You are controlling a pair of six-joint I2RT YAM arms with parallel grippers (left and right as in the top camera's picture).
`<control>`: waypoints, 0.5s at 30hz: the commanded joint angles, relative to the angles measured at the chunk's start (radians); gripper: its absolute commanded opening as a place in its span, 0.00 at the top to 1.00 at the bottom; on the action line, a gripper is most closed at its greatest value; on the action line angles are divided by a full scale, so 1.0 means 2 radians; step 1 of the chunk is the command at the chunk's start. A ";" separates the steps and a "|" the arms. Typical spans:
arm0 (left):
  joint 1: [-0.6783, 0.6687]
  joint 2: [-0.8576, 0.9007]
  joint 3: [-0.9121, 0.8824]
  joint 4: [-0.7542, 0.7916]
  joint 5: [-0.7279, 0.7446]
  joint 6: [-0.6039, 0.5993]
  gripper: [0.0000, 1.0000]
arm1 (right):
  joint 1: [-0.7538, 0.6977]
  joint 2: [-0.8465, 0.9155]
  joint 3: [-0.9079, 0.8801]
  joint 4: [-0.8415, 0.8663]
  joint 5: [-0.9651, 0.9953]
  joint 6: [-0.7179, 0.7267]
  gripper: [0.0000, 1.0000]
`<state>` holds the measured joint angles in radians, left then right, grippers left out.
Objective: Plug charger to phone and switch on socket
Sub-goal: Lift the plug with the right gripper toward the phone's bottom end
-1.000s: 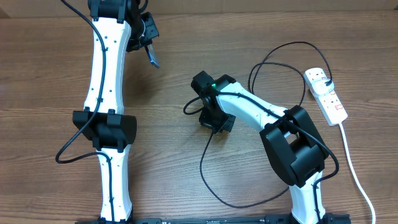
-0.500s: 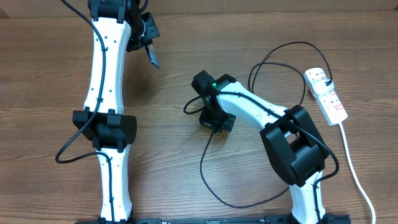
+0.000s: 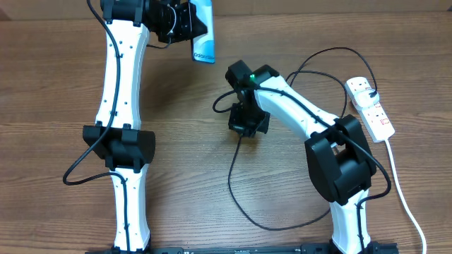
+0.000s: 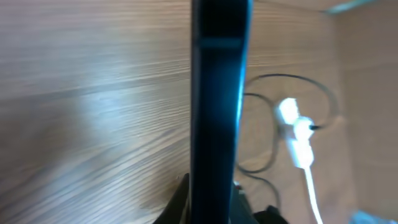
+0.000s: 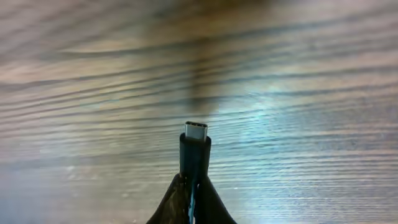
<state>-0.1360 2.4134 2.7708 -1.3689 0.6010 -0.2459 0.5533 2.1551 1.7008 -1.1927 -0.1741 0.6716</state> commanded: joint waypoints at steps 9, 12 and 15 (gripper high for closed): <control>0.019 -0.017 0.013 0.057 0.193 0.017 0.96 | 0.011 -0.126 0.027 -0.002 -0.015 -0.103 0.96; 0.019 -0.017 0.013 0.060 0.217 0.019 0.96 | 0.022 -0.160 0.027 0.010 -0.015 -0.138 0.96; 0.019 -0.017 0.013 0.063 0.251 0.021 0.96 | 0.037 -0.187 0.027 0.027 -0.014 -0.154 0.96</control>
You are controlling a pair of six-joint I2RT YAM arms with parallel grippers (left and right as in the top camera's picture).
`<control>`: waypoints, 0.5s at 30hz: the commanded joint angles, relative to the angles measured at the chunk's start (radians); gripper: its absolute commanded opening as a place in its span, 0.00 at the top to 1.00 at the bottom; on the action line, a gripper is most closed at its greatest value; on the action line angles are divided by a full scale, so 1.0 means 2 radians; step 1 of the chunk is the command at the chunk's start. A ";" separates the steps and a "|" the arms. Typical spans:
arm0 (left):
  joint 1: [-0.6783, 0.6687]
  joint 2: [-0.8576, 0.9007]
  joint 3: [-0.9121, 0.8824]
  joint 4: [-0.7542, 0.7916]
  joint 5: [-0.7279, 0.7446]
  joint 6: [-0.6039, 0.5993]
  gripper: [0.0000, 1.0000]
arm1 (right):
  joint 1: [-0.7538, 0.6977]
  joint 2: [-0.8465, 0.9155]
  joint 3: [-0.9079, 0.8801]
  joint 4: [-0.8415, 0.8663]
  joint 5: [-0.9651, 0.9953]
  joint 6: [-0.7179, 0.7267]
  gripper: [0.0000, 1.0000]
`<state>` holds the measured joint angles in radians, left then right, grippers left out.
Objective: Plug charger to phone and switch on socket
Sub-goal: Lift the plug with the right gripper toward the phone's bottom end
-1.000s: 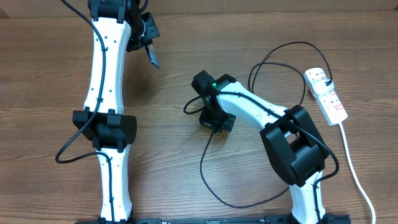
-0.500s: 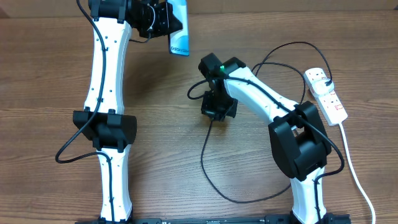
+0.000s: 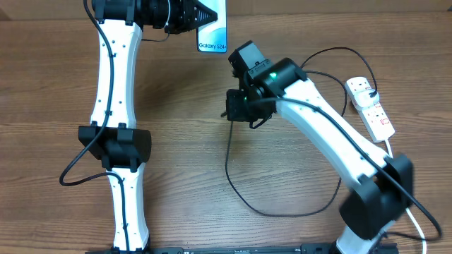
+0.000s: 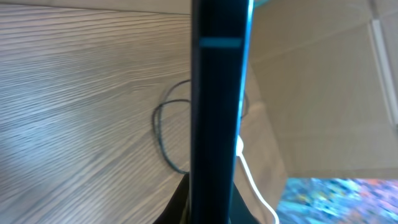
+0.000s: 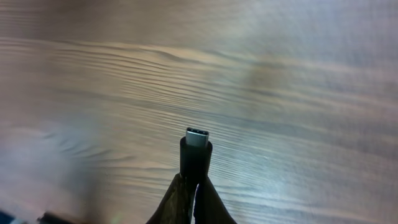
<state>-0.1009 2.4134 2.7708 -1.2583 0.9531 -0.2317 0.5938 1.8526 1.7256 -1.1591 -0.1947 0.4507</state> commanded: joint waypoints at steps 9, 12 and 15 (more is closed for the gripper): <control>0.002 -0.017 0.013 0.030 0.161 0.031 0.96 | 0.037 -0.071 0.016 0.036 0.011 -0.060 0.96; 0.000 -0.017 0.013 0.022 0.161 0.049 0.96 | 0.036 -0.071 0.024 0.035 0.017 -0.060 0.96; -0.005 -0.017 0.013 0.018 0.161 0.052 0.96 | 0.036 -0.071 0.033 0.031 0.037 -0.073 0.96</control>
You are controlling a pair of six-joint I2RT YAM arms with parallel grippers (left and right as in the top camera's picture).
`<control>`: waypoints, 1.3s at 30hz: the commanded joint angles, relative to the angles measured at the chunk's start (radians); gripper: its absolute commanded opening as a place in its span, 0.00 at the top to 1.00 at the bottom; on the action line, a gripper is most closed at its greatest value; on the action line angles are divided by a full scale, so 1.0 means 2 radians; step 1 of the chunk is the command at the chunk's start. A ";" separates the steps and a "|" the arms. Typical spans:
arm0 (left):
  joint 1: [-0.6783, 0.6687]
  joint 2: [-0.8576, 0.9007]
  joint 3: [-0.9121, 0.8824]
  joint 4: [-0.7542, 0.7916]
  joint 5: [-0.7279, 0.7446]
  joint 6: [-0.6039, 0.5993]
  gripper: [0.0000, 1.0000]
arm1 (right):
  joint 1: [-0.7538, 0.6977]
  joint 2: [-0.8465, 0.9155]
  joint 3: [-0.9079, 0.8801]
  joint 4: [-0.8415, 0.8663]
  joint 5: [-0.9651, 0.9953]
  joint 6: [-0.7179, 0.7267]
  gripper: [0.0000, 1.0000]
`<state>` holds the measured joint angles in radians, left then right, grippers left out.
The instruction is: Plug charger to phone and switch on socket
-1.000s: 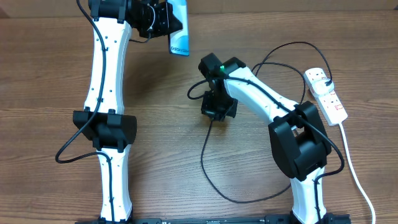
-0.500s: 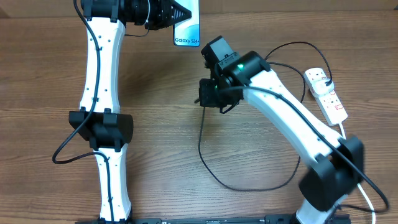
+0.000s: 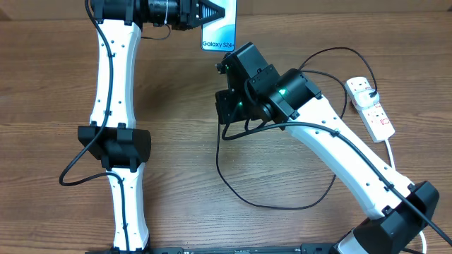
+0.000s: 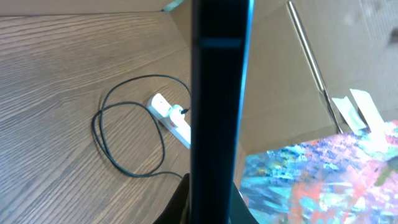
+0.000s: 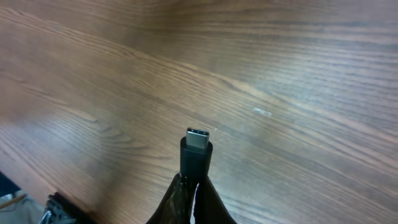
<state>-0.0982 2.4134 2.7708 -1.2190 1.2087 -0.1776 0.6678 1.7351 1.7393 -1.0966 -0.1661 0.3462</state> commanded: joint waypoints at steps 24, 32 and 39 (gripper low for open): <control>-0.024 -0.017 0.013 -0.032 0.038 0.078 0.96 | -0.025 -0.012 0.045 0.043 0.090 0.025 0.96; -0.024 -0.017 0.013 -0.032 0.060 0.092 0.96 | -0.033 -0.012 0.045 0.050 0.058 0.023 0.96; -0.026 -0.017 0.013 -0.032 0.059 0.092 0.96 | -0.033 -0.012 0.045 0.051 0.022 0.023 0.96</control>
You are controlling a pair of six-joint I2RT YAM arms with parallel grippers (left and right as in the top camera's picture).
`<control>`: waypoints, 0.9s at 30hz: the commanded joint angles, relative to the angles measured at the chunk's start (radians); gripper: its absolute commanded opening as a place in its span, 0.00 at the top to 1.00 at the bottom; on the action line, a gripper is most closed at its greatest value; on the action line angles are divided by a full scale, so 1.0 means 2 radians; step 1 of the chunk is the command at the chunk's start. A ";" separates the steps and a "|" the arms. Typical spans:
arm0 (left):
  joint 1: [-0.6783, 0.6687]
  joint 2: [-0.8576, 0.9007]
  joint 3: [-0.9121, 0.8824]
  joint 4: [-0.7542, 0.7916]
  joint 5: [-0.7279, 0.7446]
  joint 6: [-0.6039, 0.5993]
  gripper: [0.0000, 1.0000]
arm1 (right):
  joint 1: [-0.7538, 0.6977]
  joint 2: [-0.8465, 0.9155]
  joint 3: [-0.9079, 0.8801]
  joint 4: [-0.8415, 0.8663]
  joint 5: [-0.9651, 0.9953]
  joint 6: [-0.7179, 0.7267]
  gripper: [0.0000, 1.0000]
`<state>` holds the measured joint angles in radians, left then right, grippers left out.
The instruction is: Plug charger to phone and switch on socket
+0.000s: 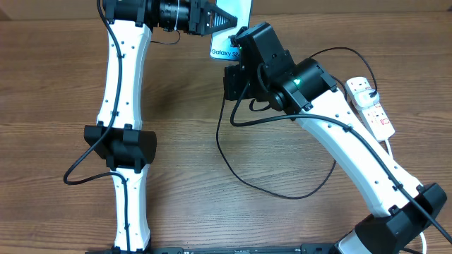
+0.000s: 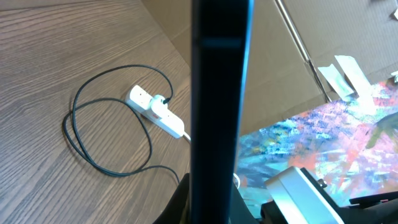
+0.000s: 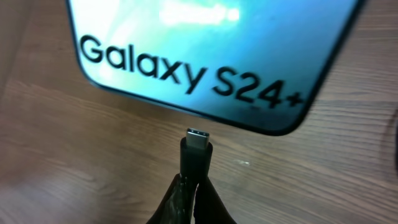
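My left gripper (image 1: 224, 20) is shut on the phone (image 1: 227, 44), held off the table at the far middle; the left wrist view shows the phone (image 2: 221, 93) edge-on as a dark bar. Its lit screen reads "Galaxy S24+" (image 3: 205, 59) in the right wrist view. My right gripper (image 3: 196, 186) is shut on the black USB-C plug (image 3: 197, 149), whose metal tip points at the phone's bottom edge with a small gap. The right gripper (image 1: 236, 79) sits just under the phone. The white socket strip (image 1: 372, 107) lies at the right, the black cable (image 1: 268, 187) looping from it.
The socket strip (image 2: 155, 112) with its cable loop shows on the table in the left wrist view. Cardboard walls (image 2: 280, 68) stand beyond the table's far edge. The white arm links (image 1: 123, 85) cross the left and right of the table.
The left gripper has brought the phone a little right and nearer. The right gripper has moved up toward the far edge, so the plug now faces the phone's bottom edge.
At first the phone was held at the far left-middle, and the right gripper held the plug low over the table's centre. At each later moment the phone stood further right and the right arm was stretched further out. Now plug and phone nearly meet.
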<state>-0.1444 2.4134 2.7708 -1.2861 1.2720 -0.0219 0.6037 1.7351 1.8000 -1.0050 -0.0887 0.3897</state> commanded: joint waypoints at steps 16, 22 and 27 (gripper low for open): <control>-0.019 -0.017 0.013 -0.006 0.002 0.029 0.96 | -0.001 -0.012 0.014 -0.005 0.026 0.002 0.96; -0.019 -0.017 0.013 -0.006 0.002 0.034 0.96 | -0.001 -0.012 0.014 -0.011 0.039 0.002 0.96; -0.019 -0.017 0.013 -0.006 0.001 0.035 0.96 | -0.001 -0.012 0.014 -0.010 0.044 0.002 0.96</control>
<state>-0.1833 2.4134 2.7708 -1.3014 1.2510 0.0193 0.6037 1.7351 1.8000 -1.0313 -0.0257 0.3923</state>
